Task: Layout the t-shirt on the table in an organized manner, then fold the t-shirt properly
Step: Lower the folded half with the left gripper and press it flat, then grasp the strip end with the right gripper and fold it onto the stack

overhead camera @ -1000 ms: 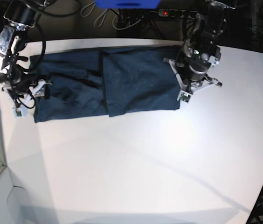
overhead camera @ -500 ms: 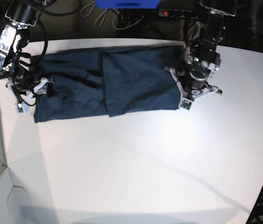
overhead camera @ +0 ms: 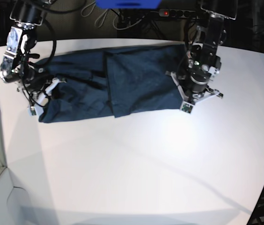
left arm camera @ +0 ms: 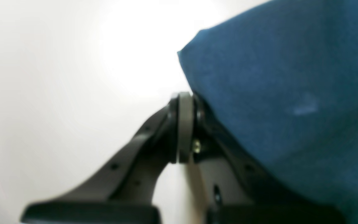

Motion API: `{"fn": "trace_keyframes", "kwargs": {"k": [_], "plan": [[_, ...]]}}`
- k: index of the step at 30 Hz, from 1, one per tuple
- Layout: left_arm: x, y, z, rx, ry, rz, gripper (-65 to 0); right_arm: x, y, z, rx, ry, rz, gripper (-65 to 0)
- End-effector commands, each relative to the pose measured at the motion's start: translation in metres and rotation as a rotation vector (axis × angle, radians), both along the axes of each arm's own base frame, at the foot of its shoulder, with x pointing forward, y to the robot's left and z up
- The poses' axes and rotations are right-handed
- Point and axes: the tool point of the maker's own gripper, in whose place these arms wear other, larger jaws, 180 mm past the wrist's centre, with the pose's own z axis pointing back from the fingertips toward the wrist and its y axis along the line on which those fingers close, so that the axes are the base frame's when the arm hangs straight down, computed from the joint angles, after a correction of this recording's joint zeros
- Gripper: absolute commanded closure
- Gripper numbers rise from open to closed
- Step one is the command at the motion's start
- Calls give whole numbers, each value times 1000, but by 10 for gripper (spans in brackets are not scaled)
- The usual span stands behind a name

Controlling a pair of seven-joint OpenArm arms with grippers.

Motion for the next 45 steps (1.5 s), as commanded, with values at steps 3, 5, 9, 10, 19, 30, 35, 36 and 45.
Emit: {"fn": "trace_keyframes", "kwargs": {"k": [3, 5, 9, 10, 19, 30, 35, 36, 45], "plan": [[-17, 6, -18, 22, 110, 15, -4, 2, 0, 10, -34, -15, 52, 0], [-18, 7, -23, 26, 125, 18, -4, 6, 3, 24, -54, -56, 91, 0], [-16, 8, -26, 28, 135, 23, -4, 2, 14, 45, -86, -124, 155, 0], [-16, 9, -27, 28, 137, 23, -4, 2, 18, 51, -87, -144, 158, 0], [-15, 5, -26, 22, 134, 22, -4, -5, 45, 86, -129, -205, 212, 0], [-15, 7, -26, 25, 134, 24, -4, -12, 124, 103, -90, -237, 427, 0], [-14, 8, -25, 25, 130, 25, -4, -22, 179, 107, -41, -258, 588, 0], [-14, 8, -25, 25, 130, 25, -4, -25, 190, 108, -24, -265, 611, 0], [-9, 7, -20, 23, 115, 24, -4, -36, 263, 131, 20, -348, 848, 0]]}}
